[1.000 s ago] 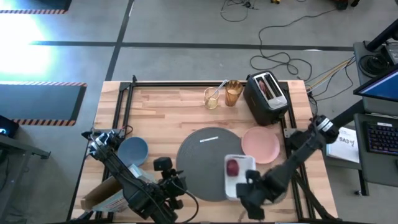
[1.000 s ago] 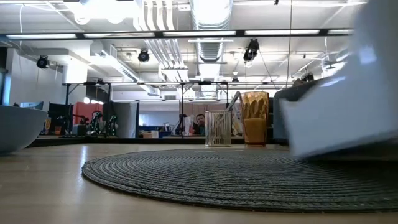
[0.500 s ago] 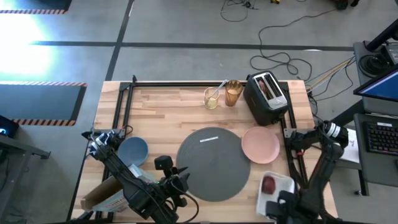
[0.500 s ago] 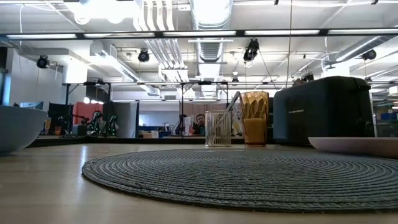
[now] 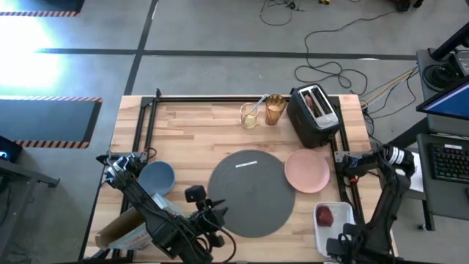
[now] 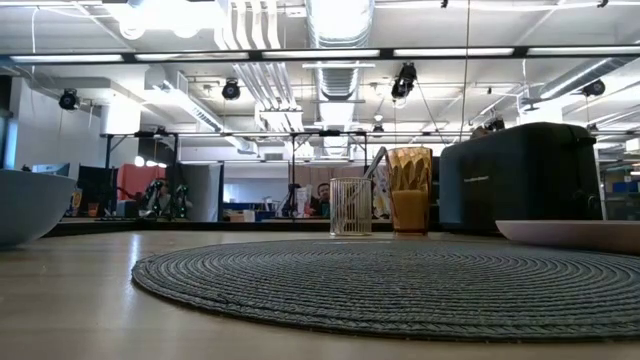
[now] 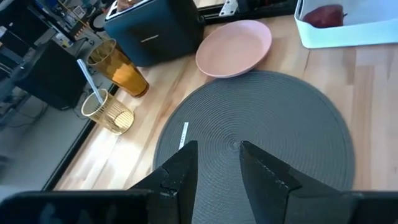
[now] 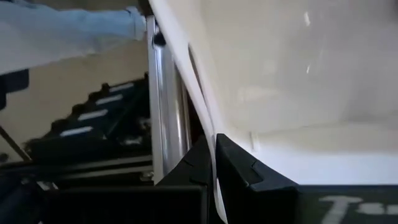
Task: Arrange a breakfast setting
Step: Move the white bin with apple from top left to the bottom right of the table
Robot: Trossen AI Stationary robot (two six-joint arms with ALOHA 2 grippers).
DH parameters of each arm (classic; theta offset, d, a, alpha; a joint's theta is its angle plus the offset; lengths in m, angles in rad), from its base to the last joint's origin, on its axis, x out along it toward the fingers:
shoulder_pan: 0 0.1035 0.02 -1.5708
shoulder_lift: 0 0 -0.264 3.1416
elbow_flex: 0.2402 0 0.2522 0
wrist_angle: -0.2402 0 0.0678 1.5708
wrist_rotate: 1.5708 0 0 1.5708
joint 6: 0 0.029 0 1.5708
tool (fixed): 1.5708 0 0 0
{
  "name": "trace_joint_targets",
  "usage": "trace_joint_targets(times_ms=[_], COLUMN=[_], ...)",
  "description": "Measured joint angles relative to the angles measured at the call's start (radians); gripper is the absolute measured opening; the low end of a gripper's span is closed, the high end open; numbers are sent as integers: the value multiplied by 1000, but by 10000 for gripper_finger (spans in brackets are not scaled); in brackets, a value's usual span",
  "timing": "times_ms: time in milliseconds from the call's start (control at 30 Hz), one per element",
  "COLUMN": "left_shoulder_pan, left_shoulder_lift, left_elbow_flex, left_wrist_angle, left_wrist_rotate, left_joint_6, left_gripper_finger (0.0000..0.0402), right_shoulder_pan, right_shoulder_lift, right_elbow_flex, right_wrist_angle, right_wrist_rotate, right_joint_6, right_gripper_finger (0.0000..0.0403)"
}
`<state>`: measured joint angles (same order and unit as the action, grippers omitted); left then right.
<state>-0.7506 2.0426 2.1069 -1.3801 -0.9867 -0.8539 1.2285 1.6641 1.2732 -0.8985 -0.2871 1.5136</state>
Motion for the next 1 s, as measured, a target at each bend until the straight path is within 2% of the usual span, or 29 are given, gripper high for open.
trace_joint_targets(times_ms=[200, 533, 833, 1000], left_shoulder_pan=[0, 0, 0, 0], left_shoulder_lift=[0, 0, 0, 0], left_elbow_flex=[0, 0, 0, 0], left_wrist_angle=[28, 30, 36, 36], left_wrist_rotate=[1, 1, 2, 2], left_joint_6=[0, 4, 4, 4], left_gripper_finger=[102, 102, 102, 102], right_shoulder_pan=[9, 14, 15, 15], right_shoulder_lift=[1, 2, 2, 2], right_elbow_flex=[-1, -1, 2, 0], right_wrist_angle=[73, 75, 74, 71], right_wrist_rotate=[-18, -19, -11, -8], right_joint_6=[24, 65, 31, 37], right_gripper_finger=[9, 10, 47, 24])
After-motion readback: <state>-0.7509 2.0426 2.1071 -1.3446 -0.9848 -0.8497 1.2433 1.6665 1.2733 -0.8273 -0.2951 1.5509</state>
